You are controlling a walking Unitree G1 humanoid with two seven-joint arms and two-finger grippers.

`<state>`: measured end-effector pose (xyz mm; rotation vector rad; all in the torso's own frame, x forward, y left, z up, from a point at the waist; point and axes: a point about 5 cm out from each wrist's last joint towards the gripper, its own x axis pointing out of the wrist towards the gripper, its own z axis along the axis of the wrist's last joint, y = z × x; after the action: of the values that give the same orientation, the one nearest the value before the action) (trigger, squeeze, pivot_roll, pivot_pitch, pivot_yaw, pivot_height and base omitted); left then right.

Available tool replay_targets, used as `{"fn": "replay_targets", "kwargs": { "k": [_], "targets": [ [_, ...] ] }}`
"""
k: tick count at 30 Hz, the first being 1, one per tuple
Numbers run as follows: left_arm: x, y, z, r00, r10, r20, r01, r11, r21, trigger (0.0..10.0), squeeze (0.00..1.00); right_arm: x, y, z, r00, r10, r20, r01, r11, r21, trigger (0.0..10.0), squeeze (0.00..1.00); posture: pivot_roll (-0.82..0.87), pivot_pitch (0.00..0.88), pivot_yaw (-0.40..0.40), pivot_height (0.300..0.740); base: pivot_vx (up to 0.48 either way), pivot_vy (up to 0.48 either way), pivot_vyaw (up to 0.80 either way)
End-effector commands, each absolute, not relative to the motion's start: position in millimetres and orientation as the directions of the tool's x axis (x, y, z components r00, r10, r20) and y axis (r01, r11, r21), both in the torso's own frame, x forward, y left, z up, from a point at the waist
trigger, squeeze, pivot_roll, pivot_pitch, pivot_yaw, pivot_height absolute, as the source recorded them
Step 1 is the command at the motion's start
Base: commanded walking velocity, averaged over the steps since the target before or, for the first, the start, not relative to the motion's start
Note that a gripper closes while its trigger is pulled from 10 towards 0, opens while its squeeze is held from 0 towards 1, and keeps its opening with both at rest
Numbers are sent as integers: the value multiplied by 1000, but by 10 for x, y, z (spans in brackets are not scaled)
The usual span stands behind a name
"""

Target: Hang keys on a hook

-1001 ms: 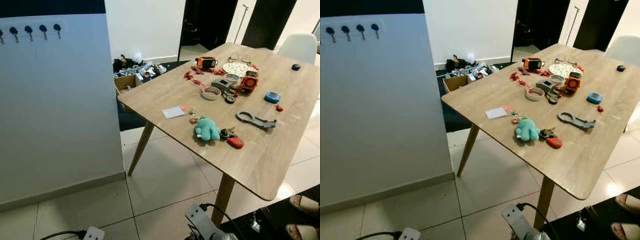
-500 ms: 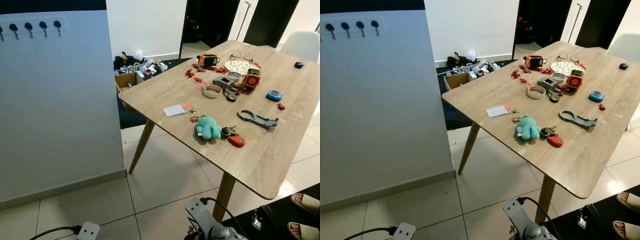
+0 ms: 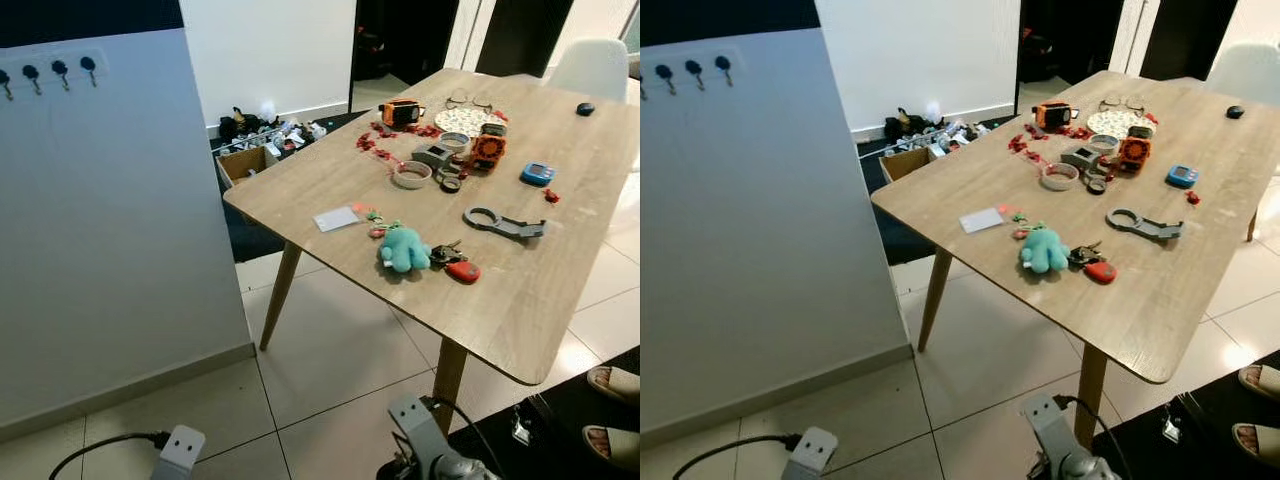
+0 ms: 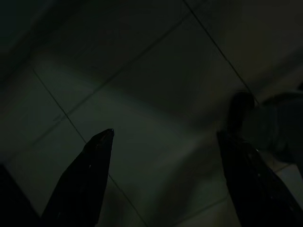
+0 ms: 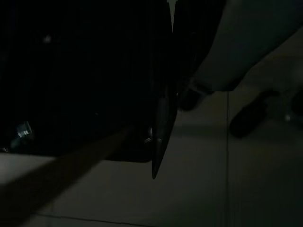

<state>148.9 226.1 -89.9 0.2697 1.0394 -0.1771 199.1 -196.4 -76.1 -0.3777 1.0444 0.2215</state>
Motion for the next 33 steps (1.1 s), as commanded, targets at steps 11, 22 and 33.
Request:
{"fn": "replay_targets", "kwargs": {
  "k": [11, 22, 33],
  "targets": [
    [1369, 2333, -927, 463, -7, -886, 256, 958, 126, 10000, 0, 1799, -2224, -810, 469, -89, -879, -190, 962, -199, 10000, 0, -35, 32, 64, 740, 0, 0, 0],
    [1523, 2182, -906, 502, -28, -864, 219, 971, 95, 10000, 0, 1770, -2305, -803, 466, -96, -879, -205, 955, -212, 10000, 0, -59, 58, 48, 740, 0, 0, 49],
    [1362, 2121, -979, 462, -31, -887, 240, 967, 91, 10000, 0, 1714, -2190, -852, 449, -47, -892, -265, 947, -183, 10000, 0, -54, 69, 54, 740, 0, 0, 748]
  ]
}}
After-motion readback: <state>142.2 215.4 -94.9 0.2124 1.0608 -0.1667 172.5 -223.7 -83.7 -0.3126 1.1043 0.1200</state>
